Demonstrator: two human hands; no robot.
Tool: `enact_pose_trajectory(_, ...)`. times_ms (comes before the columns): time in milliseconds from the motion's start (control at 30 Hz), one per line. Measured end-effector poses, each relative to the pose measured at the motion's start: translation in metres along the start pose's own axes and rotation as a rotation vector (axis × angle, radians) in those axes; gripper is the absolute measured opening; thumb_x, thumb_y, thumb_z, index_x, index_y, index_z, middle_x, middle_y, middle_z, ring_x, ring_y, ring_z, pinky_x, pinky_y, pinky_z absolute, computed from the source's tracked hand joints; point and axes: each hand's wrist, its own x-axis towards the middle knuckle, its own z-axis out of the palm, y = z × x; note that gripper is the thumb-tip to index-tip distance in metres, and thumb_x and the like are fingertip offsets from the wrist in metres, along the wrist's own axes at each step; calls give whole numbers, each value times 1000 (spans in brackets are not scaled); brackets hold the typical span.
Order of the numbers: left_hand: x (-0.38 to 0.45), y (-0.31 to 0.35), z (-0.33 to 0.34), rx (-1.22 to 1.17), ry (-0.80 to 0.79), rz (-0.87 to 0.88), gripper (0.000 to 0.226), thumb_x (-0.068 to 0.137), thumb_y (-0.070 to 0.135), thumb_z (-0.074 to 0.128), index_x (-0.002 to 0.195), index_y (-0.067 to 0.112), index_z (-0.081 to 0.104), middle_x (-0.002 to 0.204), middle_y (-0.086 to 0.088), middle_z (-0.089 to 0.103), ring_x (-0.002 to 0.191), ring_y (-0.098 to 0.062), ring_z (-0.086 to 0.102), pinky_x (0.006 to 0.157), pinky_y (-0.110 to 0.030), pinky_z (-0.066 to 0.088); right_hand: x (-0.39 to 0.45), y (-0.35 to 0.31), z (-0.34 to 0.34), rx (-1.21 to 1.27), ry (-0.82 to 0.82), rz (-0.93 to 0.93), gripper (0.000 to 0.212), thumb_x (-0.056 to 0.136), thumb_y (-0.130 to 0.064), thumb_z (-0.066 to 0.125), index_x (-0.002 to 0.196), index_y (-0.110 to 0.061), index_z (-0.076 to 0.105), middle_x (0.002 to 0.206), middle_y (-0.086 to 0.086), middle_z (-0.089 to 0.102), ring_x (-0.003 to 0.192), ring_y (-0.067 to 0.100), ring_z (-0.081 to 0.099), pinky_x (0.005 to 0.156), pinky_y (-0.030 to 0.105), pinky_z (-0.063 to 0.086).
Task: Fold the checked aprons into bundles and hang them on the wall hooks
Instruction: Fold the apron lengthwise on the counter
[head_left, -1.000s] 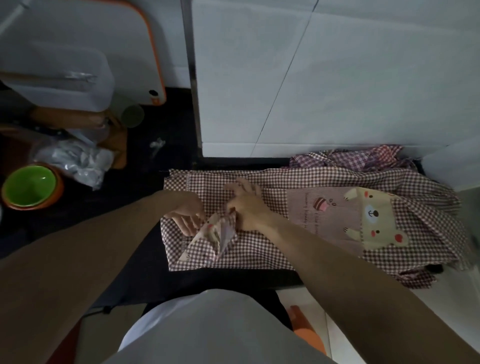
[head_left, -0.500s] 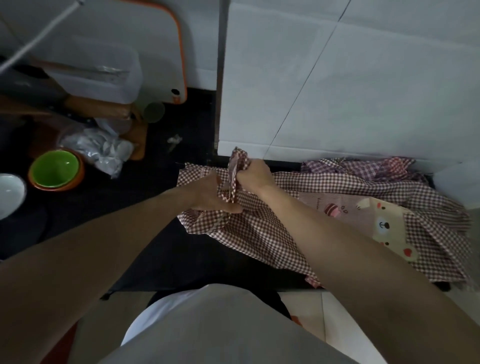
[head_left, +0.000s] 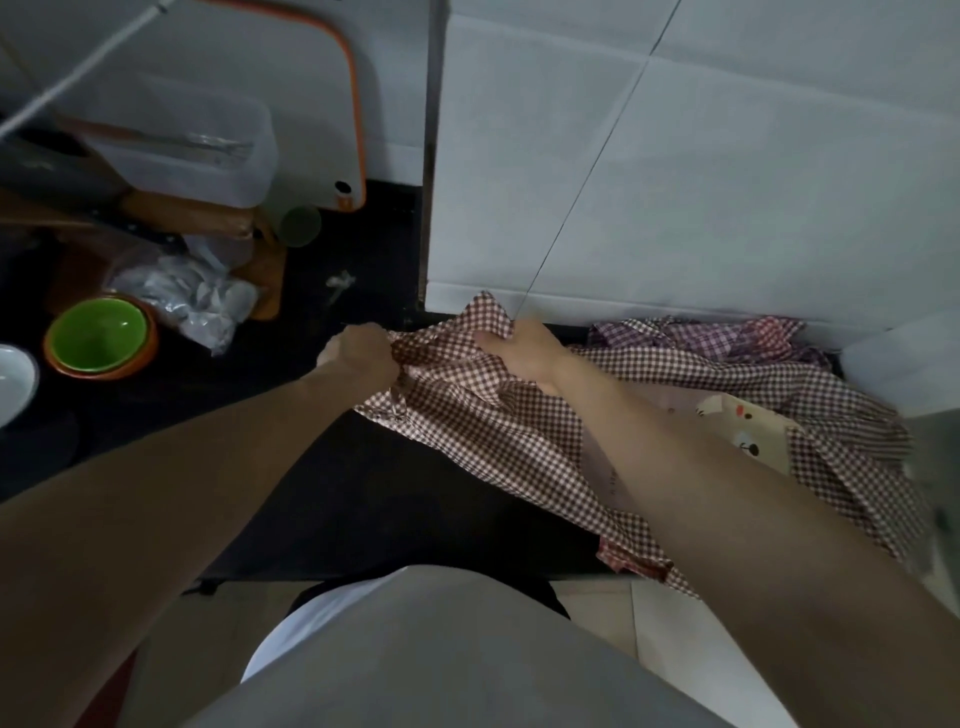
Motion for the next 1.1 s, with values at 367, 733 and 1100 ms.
enact_pose_trajectory(367, 9, -24, -21, -931, -351, -115, 22, 100, 13, 56, 112, -2, 65, 100, -15, 69, 92, -25, 65, 95, -42, 53, -3, 4, -9, 14, -129, -85, 31, 84, -32, 78, 105, -10, 73, 106, 3, 75, 97, 19, 72, 90, 31, 57)
enact_pose_trajectory(733, -3, -44, -35, -289, -512, -25, 21, 104, 33, 48, 93, 21, 61, 102, -1, 64, 96, -20, 63, 83, -32, 54, 2, 15, -20, 9, -55, -132, 35, 81, -41, 79, 106, -17, 70, 110, -1, 71, 102, 15, 67, 82, 22, 53)
enact_pose_trajectory(1100, 15, -82, -15, 3, -481, -249, 44, 98, 41, 54, 114, 1, 55, 96, -15, 67, 89, -30, 68, 82, -42, 58, 17, 45, 15, -667, -114, -153, 7, 99, -24, 59, 96, -17, 62, 104, -1, 65, 96, 15, 63, 94, 39, 53)
